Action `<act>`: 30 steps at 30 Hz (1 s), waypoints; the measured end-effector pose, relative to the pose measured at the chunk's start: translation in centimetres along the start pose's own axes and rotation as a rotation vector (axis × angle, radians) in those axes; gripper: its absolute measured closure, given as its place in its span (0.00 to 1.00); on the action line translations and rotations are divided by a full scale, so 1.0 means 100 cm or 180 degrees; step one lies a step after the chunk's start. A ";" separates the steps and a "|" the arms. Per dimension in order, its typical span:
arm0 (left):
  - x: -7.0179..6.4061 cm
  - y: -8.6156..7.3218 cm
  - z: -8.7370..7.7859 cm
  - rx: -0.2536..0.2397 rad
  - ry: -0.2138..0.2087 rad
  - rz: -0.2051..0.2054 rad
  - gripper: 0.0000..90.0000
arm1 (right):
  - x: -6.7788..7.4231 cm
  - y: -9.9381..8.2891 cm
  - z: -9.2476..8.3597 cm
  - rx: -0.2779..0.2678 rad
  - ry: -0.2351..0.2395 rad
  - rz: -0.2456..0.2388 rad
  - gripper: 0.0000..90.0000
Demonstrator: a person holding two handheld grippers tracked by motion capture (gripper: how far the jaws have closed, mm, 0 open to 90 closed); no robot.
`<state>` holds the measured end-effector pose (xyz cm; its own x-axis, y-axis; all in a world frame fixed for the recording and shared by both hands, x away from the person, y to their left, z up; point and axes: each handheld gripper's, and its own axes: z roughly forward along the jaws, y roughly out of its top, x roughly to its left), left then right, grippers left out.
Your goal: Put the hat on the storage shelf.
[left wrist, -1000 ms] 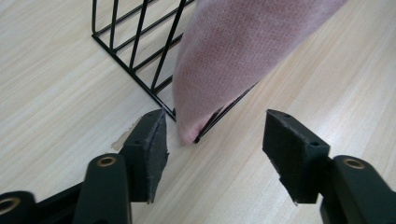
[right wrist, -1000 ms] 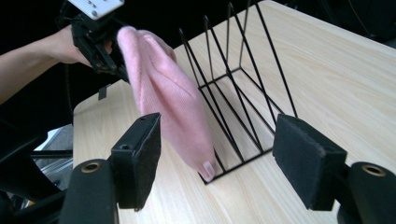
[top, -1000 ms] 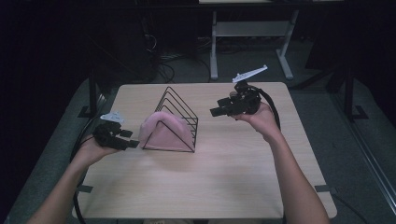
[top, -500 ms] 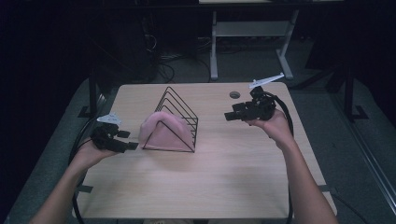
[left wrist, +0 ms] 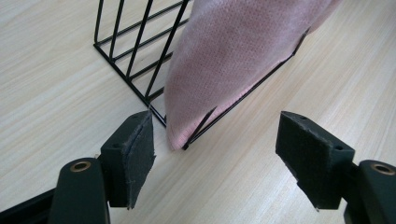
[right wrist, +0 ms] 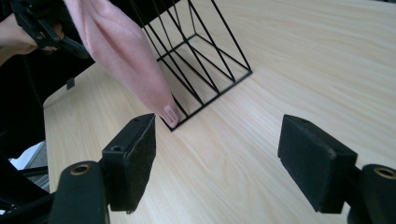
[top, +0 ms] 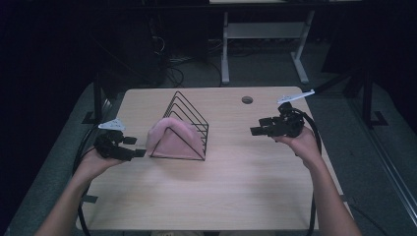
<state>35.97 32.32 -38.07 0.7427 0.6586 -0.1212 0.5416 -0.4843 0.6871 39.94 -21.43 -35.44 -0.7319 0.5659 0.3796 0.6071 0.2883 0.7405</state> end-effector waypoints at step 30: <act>-0.019 -0.023 0.009 -0.0014 0.0073 0.0001 0.30 | -0.022 -0.092 -0.032 0.0042 -0.0234 0.0453 0.28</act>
<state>33.63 31.66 -40.02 0.7336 0.6715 -0.1046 0.5395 -0.4820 0.6904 34.96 -27.84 -41.33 -0.6138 0.6567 0.4382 0.7074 0.2109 0.6746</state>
